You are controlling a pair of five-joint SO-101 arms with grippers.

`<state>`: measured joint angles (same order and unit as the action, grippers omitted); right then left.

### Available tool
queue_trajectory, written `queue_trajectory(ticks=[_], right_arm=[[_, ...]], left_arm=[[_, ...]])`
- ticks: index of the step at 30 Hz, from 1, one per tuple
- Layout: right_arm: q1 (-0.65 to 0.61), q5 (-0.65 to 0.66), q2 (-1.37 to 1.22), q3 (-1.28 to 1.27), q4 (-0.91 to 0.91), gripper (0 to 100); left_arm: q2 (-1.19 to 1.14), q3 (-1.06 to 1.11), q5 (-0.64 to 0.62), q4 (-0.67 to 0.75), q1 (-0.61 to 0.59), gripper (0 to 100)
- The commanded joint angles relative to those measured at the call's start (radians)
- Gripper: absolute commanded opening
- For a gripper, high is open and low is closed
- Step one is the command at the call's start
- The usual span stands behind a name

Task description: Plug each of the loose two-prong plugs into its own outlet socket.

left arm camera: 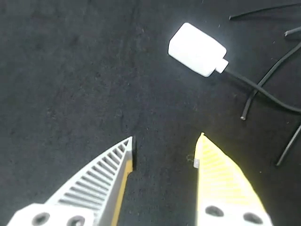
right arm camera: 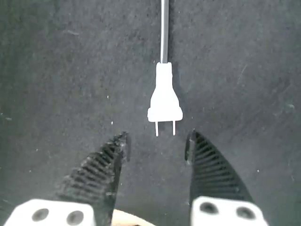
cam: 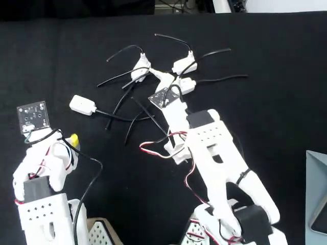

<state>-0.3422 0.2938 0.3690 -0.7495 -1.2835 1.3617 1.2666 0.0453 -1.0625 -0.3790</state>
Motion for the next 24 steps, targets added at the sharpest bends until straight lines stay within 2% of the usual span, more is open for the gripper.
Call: queue_trajectory(ticks=[1,7,15,19,24], right_arm=[[0.018,0.006,0.056,0.05,-0.023,18.1],[0.127,0.014,0.058,-0.047,0.117,18.0],[0.063,0.006,0.056,-0.156,0.184,18.0],[0.063,0.006,0.056,-0.205,0.288,18.0],[0.066,0.006,0.056,-0.217,0.311,18.0]], left_arm=[[0.006,0.028,-0.005,0.068,0.004,21],[0.006,0.07,-0.003,0.094,0.004,21],[0.006,0.07,-0.003,0.094,0.005,21],[0.006,0.071,-0.003,0.092,0.005,21],[0.006,0.071,-0.003,0.089,0.005,21]])
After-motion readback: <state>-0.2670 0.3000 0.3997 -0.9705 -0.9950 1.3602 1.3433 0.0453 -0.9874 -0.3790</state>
